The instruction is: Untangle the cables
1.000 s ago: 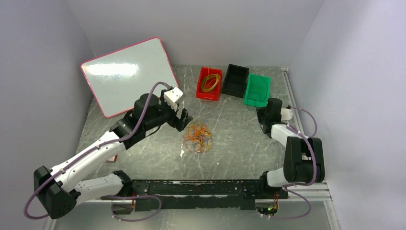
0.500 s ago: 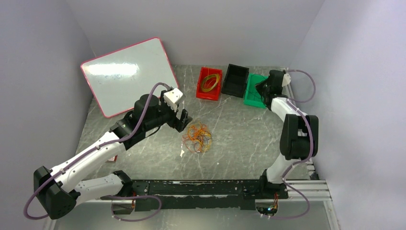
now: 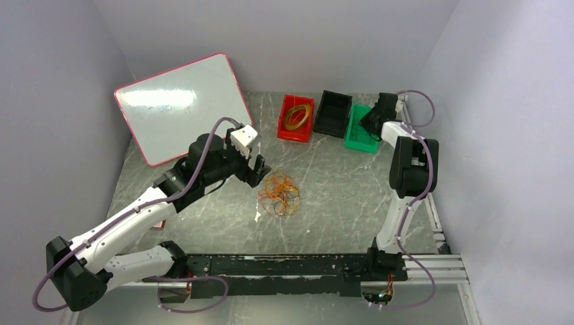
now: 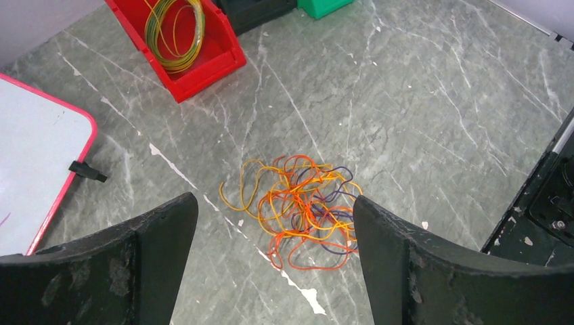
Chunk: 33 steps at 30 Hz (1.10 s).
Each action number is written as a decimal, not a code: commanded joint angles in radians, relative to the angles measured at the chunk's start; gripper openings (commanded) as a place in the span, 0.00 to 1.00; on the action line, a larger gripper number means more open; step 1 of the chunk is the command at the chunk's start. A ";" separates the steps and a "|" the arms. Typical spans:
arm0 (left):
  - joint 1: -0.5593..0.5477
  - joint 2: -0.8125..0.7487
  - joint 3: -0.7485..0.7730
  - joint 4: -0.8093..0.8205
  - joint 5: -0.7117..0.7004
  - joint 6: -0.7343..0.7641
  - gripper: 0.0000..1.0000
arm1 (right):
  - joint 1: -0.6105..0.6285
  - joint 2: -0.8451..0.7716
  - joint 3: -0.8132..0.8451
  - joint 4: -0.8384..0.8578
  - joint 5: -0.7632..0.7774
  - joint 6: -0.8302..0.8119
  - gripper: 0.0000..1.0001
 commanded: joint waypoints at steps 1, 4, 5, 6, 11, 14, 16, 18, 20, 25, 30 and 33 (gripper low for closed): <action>0.006 -0.013 -0.005 0.001 -0.011 -0.014 0.89 | -0.008 0.083 0.074 -0.077 0.007 -0.056 0.00; 0.006 -0.009 -0.001 -0.003 -0.007 -0.014 0.88 | -0.008 0.118 0.089 -0.086 0.026 -0.081 0.00; 0.005 -0.010 -0.001 -0.004 -0.007 -0.014 0.88 | -0.008 0.124 0.091 -0.087 0.033 -0.089 0.00; 0.005 -0.010 -0.001 -0.004 -0.006 -0.014 0.88 | -0.009 0.129 0.092 -0.090 0.039 -0.097 0.02; 0.005 -0.010 -0.004 -0.005 -0.003 -0.016 0.88 | -0.008 0.133 0.093 -0.104 0.068 -0.132 0.19; 0.006 -0.006 -0.001 -0.009 -0.004 -0.016 0.88 | -0.008 0.105 0.084 -0.095 0.068 -0.141 0.32; 0.005 -0.004 0.001 -0.007 -0.004 -0.016 0.88 | -0.008 0.080 0.087 -0.096 0.071 -0.146 0.37; 0.005 -0.001 0.002 -0.006 -0.003 -0.017 0.88 | -0.008 0.053 0.095 -0.107 0.079 -0.152 0.42; 0.005 0.002 0.003 -0.003 -0.001 -0.018 0.88 | -0.007 0.023 0.104 -0.120 0.090 -0.159 0.48; 0.006 0.011 0.008 0.001 0.005 -0.019 0.88 | -0.007 -0.057 0.106 -0.149 0.120 -0.179 0.60; 0.006 0.016 0.014 0.002 0.007 -0.019 0.88 | -0.007 -0.105 0.096 -0.173 0.156 -0.196 0.62; 0.005 0.019 0.016 -0.001 0.008 -0.019 0.88 | -0.007 -0.134 0.086 -0.137 0.174 -0.204 0.62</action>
